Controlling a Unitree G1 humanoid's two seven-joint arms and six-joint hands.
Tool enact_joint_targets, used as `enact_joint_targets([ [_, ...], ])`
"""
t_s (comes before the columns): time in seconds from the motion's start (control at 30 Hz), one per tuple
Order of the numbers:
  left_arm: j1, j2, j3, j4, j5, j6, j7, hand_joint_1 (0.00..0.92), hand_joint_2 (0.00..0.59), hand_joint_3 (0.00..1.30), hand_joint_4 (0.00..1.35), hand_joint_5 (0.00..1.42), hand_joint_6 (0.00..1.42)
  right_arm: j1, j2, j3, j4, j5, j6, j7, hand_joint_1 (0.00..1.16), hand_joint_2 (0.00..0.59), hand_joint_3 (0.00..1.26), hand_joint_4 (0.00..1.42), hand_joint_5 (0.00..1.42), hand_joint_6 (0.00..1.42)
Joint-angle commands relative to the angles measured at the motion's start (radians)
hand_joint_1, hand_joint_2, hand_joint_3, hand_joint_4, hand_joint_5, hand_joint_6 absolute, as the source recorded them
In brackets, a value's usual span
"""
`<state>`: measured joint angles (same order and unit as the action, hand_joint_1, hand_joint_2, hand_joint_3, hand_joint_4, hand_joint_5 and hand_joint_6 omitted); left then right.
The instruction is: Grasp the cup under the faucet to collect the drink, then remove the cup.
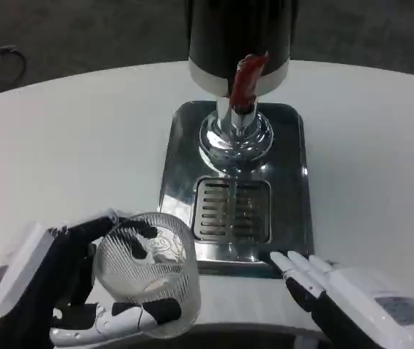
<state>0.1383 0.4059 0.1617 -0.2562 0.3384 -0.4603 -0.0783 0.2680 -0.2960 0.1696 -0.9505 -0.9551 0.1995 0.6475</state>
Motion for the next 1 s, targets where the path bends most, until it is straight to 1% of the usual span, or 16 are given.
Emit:
enact_joint_targets([
  [0.03, -0.060, -0.023, -0.021, 0.050, 0.035, 0.022, 0.036, 0.455, 0.141, 1.05, 1.11, 1.34, 1.42, 0.033, 0.008, -0.021, -0.035, 0.001, -0.007, 0.001, 0.33, 0.462, 0.03, 0.00, 0.00, 0.00],
  [0.17, -0.130, -0.027, -0.033, 0.111, 0.076, 0.045, 0.054, 0.455, 0.141, 1.05, 1.11, 1.34, 1.42, 0.063, 0.008, -0.050, -0.058, 0.009, -0.011, -0.001, 0.33, 0.463, 0.03, 0.00, 0.00, 0.00],
  [0.3, -0.212, -0.020, -0.046, 0.195, 0.106, 0.062, 0.079, 0.455, 0.141, 1.05, 1.11, 1.34, 1.42, 0.107, 0.006, -0.080, -0.084, 0.023, -0.025, -0.008, 0.33, 0.463, 0.02, 0.00, 0.00, 0.00],
  [0.47, -0.346, -0.010, -0.085, 0.319, 0.156, 0.081, 0.116, 0.455, 0.141, 1.05, 1.11, 1.34, 1.42, 0.163, 0.015, -0.138, -0.097, 0.058, -0.062, -0.027, 0.32, 0.463, 0.02, 0.00, 0.00, 0.00],
  [0.53, -0.400, -0.007, -0.105, 0.372, 0.176, 0.086, 0.131, 0.455, 0.141, 1.05, 1.11, 1.34, 1.42, 0.176, 0.018, -0.149, -0.097, 0.066, -0.081, -0.028, 0.32, 0.463, 0.02, 0.00, 0.00, 0.00],
  [0.6, -0.459, -0.004, -0.129, 0.433, 0.197, 0.090, 0.147, 0.455, 0.141, 1.05, 1.11, 1.34, 1.42, 0.192, 0.030, -0.164, -0.097, 0.075, -0.104, -0.035, 0.32, 0.463, 0.02, 0.00, 0.00, 0.00],
  [0.7, -0.537, -0.013, -0.165, 0.504, 0.223, 0.109, 0.168, 0.455, 0.141, 1.05, 1.11, 1.34, 1.42, 0.210, 0.042, -0.183, -0.097, 0.091, -0.127, -0.034, 0.32, 0.463, 0.02, 0.00, 0.00, 0.00],
  [0.77, -0.574, -0.020, -0.186, 0.537, 0.236, 0.120, 0.181, 0.455, 0.141, 1.05, 1.11, 1.34, 1.42, 0.217, 0.057, -0.193, -0.097, 0.117, -0.123, -0.032, 0.32, 0.463, 0.02, 0.00, 0.00, 0.00],
  [0.87, -0.625, -0.029, -0.223, 0.602, 0.257, 0.136, 0.207, 0.454, 0.140, 1.05, 1.11, 1.34, 1.42, 0.220, 0.064, -0.208, -0.097, 0.124, -0.162, -0.037, 0.32, 0.463, 0.02, 0.00, 0.00, 0.00],
  [1.0, -0.682, -0.038, -0.261, 0.680, 0.271, 0.149, 0.245, 0.451, 0.138, 1.05, 1.11, 1.34, 1.42, 0.227, 0.074, -0.224, -0.097, 0.138, -0.164, -0.020, 0.32, 0.463, 0.02, 0.00, 0.00, 0.00],
])
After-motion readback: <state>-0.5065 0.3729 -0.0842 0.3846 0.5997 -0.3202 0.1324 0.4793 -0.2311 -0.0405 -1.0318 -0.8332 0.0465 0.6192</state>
